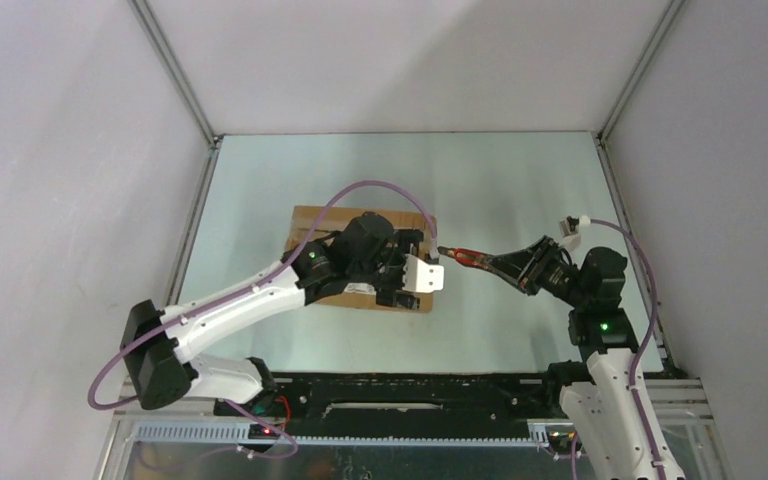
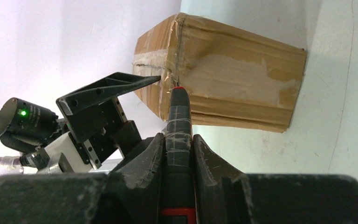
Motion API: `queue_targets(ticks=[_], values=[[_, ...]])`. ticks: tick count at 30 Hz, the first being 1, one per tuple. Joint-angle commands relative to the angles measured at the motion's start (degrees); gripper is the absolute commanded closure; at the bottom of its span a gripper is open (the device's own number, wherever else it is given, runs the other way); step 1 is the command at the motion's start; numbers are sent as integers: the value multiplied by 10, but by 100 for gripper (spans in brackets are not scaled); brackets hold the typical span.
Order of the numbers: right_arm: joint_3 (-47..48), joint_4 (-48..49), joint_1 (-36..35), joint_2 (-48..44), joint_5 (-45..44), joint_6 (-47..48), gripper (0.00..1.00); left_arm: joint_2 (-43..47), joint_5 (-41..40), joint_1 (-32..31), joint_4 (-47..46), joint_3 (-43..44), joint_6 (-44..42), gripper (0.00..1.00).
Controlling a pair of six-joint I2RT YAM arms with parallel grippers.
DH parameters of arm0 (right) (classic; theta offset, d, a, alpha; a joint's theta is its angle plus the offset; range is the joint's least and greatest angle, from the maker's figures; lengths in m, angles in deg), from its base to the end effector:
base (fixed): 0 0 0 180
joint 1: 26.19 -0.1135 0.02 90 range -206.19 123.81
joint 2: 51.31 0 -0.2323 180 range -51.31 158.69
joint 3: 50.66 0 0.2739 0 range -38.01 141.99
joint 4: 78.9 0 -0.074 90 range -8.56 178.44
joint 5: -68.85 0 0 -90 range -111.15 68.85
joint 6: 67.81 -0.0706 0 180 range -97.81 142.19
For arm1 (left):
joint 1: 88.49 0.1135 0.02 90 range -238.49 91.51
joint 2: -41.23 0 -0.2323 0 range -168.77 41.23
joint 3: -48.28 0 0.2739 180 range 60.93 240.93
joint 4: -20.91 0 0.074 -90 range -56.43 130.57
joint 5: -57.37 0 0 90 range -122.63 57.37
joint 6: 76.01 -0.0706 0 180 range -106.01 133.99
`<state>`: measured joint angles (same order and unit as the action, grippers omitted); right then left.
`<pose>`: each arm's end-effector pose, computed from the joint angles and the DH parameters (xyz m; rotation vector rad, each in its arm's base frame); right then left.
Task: Unpack the express box
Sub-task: Cut the express box at the center of the board.
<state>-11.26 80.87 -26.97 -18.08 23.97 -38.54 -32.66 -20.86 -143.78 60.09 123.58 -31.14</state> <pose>0.2174 0.0530 0.2402 0.4158 1.9544 1.4372 0.1832 -0.2897 0.2558 1.7861 1.3409 -0.3258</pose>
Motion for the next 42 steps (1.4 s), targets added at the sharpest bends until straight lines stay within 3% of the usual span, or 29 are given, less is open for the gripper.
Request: queue_targets(ticks=[1,7,13,20,25,36,42], values=[[-5,33,-1,-9,8,-6,100,-10,28,20,28,50,2,0],[-13,42,-1,-9,9,-11,100,-14,19,21,33,55,1,0],[-29,119,-2,1,26,-66,100,-16,4,18,37,35,2,0],[-39,138,3,12,16,-89,100,2,-19,0,-15,-9,12,1],[-61,252,19,59,16,-155,100,4,-26,-7,-32,-20,15,2],[-65,338,23,123,-4,-188,100,6,-34,-10,-44,-21,14,2],[-62,324,21,133,-9,-180,100,5,-33,-10,-46,-21,16,2]])
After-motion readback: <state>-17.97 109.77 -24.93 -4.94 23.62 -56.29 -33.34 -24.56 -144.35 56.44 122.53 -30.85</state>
